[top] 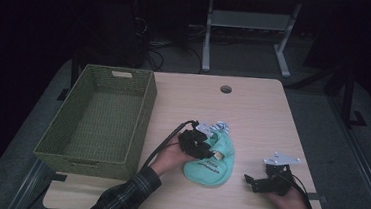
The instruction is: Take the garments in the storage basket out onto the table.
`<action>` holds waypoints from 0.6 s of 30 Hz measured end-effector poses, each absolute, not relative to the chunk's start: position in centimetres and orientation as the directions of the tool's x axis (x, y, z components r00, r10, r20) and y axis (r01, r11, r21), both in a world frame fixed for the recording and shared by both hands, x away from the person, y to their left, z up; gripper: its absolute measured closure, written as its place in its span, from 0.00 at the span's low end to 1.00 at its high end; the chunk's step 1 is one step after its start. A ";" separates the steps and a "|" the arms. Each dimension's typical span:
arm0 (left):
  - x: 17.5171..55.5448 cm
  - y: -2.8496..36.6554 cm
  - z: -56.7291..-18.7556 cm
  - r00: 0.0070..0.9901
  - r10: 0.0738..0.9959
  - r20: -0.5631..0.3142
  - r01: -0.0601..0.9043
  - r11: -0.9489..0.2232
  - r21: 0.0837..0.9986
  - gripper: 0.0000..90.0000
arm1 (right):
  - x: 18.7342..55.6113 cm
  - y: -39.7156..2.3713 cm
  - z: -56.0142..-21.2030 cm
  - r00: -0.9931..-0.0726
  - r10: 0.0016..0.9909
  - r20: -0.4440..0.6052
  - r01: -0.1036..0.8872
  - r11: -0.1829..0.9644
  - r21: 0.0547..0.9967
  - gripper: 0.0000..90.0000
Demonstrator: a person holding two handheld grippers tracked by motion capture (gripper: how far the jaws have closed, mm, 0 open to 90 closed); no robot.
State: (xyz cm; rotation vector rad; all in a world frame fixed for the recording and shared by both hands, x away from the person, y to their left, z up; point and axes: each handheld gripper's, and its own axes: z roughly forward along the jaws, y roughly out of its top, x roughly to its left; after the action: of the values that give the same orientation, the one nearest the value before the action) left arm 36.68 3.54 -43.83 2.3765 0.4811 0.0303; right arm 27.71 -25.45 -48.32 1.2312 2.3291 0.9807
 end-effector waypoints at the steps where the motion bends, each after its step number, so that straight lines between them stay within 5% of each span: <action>1: 36.6 3.6 -43.7 0.927 0.356 -0.117 0.341 -0.673 0.656 0.67 | 27.7 -25.4 -48.3 -0.573 0.819 0.029 0.593 0.390 0.705 0.02; 7: 35.3 4.9 -42.2 0.929 0.352 -0.118 0.335 -0.658 0.674 0.65 | 27.7 -25.4 -48.3 -0.572 0.819 0.029 0.593 0.390 0.705 0.02; 18: 32.5 7.4 -42.0 0.930 0.336 -0.150 0.345 -0.651 0.676 0.99 | 27.7 -25.5 -48.3 -0.573 0.819 0.028 0.592 0.390 0.705 0.02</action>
State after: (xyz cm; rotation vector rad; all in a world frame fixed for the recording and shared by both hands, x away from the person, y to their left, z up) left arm 32.49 7.37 -41.97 2.3279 0.4798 -0.0150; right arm 27.72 -25.46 -48.32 1.2301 2.3292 0.9812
